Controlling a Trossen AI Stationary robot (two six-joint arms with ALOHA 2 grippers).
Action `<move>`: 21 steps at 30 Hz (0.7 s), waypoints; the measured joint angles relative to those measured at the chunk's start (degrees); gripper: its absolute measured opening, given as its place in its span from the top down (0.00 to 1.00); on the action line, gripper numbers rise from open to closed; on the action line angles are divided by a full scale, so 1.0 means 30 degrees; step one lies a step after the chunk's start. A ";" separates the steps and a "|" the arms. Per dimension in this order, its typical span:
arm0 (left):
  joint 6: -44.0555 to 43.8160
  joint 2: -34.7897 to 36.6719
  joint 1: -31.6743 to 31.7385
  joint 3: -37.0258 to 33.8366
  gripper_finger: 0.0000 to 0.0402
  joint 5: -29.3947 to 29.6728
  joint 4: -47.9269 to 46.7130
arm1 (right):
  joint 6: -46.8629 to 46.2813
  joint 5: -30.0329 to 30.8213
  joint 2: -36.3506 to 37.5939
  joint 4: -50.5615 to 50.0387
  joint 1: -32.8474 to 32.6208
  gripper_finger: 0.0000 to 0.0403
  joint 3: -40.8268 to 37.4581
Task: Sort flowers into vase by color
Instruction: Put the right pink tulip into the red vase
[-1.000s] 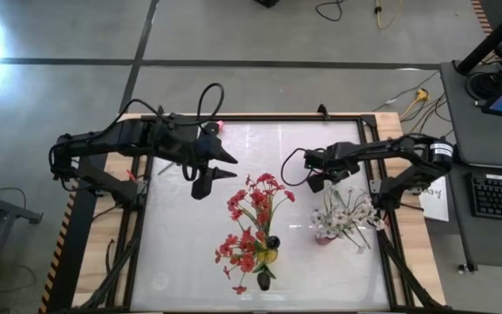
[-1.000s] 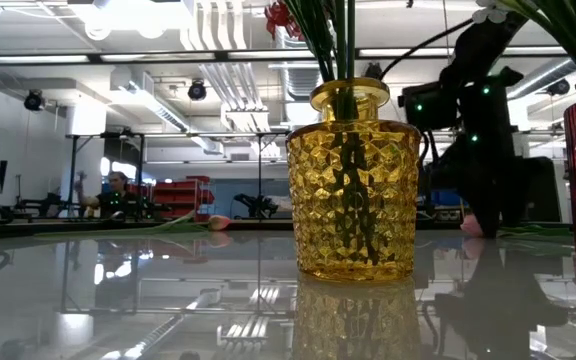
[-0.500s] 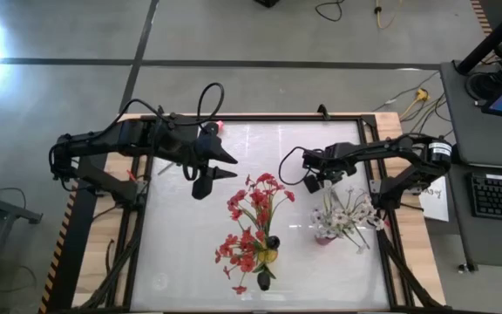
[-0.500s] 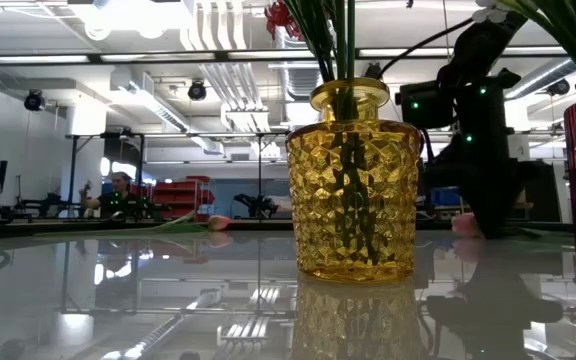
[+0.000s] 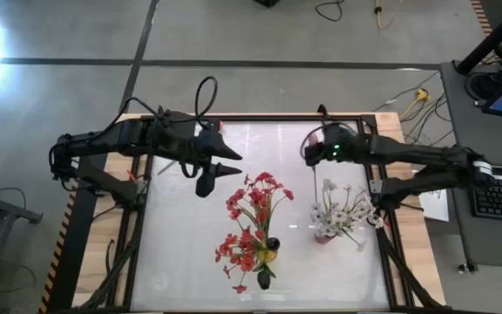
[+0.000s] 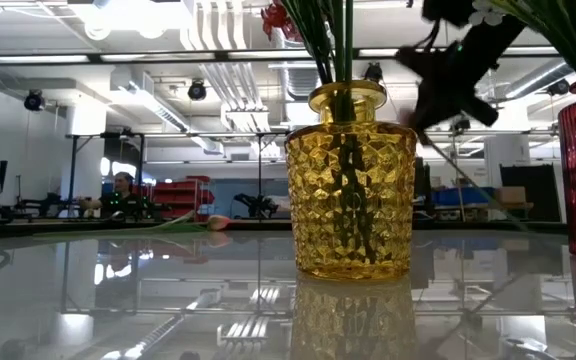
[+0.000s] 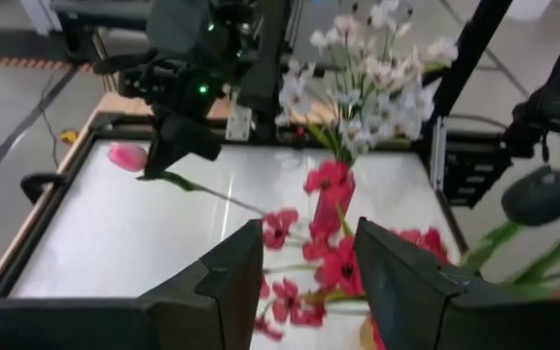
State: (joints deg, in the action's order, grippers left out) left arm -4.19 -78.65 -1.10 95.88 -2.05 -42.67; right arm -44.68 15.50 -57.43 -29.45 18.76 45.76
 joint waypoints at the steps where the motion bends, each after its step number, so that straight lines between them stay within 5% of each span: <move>1: 0.0000 0.0000 0.0000 0.0000 0.62 -0.0003 0.0238 | 0.0427 -0.0004 0.0589 0.0389 -0.0013 0.97 -0.0037; 6: -0.0063 -0.0021 0.0000 0.0000 0.62 0.0002 0.1257 | 0.2538 -0.0852 0.3294 0.3833 -0.0080 0.97 -0.0051; 12: -0.0477 -0.0368 0.0000 0.0000 0.62 0.0002 0.2449 | 0.4055 -0.5507 0.5214 0.7509 -0.0080 0.97 -0.0046; 21: -0.2435 -0.1386 0.0007 0.0000 0.62 0.0024 0.3249 | 0.6448 -0.9426 0.6220 0.6379 -0.0080 0.97 0.3967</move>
State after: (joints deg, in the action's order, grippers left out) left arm -11.49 -82.81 -1.08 95.88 -1.98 -32.92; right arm -25.33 -12.78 -38.77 -10.31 18.52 57.66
